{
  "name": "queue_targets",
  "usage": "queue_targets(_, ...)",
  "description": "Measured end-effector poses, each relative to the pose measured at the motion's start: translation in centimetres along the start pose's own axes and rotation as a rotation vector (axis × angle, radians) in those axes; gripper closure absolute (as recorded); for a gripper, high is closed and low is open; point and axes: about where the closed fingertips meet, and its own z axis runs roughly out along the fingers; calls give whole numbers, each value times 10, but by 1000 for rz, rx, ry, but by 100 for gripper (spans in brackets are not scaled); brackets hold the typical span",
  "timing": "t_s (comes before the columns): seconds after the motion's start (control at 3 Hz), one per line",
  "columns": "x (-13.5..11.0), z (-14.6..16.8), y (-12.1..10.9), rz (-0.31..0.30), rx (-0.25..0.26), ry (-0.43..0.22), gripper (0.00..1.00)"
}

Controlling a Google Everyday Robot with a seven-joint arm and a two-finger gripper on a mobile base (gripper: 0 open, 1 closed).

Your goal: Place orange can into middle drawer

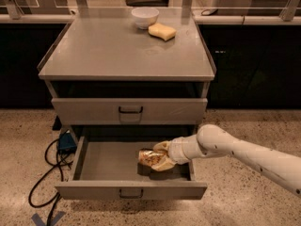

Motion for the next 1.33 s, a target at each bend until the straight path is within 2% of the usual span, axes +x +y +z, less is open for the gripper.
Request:
queue_targets(0.33,8,27,1,4,-24,-7,100)
queue_targets(0.67,24,88,-8,44,-5,-41,100)
queue_targets(1.0,24,90,-8,45,-4,-41,100)
queue_targets(1.33,24,90,-8,45,-4,-41,81)
